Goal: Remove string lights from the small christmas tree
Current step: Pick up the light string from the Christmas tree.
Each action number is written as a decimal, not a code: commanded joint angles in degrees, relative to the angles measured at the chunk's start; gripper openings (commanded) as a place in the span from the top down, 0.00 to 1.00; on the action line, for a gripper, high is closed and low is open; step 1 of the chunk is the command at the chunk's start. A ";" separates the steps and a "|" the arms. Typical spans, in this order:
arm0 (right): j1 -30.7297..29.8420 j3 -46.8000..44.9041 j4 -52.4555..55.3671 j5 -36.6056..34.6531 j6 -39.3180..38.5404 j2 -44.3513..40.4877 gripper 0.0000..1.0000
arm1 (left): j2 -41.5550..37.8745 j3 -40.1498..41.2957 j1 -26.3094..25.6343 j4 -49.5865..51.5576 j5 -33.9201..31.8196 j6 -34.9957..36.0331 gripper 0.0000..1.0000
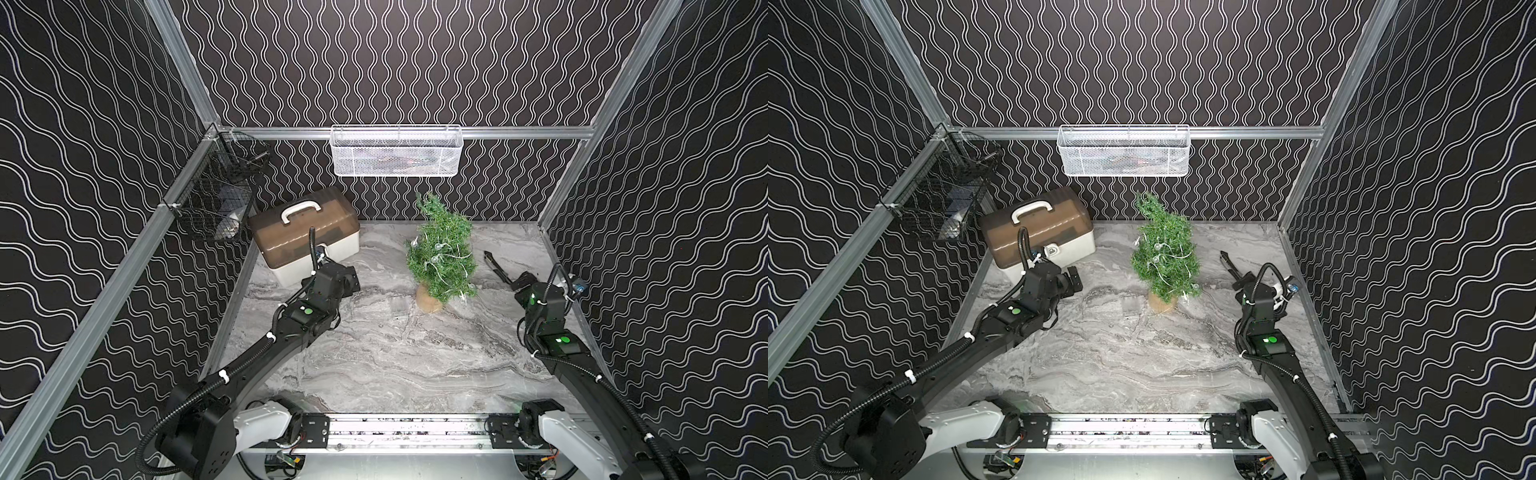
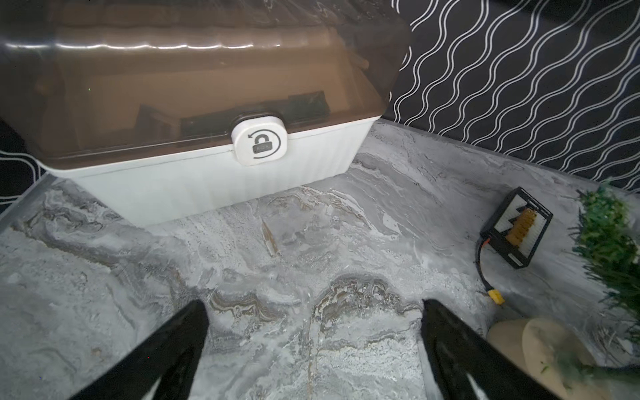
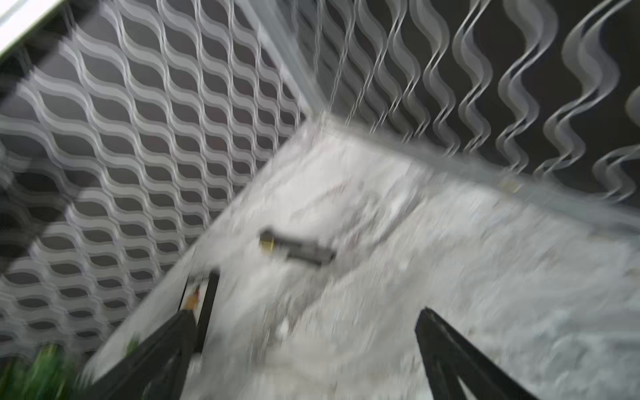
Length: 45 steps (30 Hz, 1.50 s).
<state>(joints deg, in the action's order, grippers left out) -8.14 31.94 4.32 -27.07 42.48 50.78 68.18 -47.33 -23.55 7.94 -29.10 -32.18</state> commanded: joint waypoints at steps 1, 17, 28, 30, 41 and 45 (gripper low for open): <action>0.23 0.55 11.82 10.60 1.00 -1.09 0.00 | -0.47 0.57 1.37 5.06 -2.91 -6.63 0.01; -17.38 -15.88 -1.92 28.54 -2.89 -11.17 0.12 | 4.82 6.45 -4.10 -6.04 6.72 -10.38 0.01; -39.55 -13.70 -20.49 8.07 -9.06 3.07 0.29 | 8.25 8.88 -6.24 -9.45 7.09 -8.49 0.01; -41.74 -12.86 -24.00 5.45 -8.88 6.74 0.30 | 8.34 8.86 -6.29 -9.03 7.27 -8.51 0.01; -45.47 -8.60 -40.96 -8.60 -11.51 23.91 0.42 | 9.65 8.65 -6.24 -8.55 7.31 -8.59 0.01; -45.47 -7.09 -46.06 -10.87 -11.54 28.66 0.47 | 10.07 8.08 -6.24 -7.95 7.09 -8.81 0.01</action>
<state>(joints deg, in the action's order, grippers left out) -53.54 23.73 -34.26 -33.69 31.38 77.41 77.95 -38.65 -29.76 0.49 -21.45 -40.56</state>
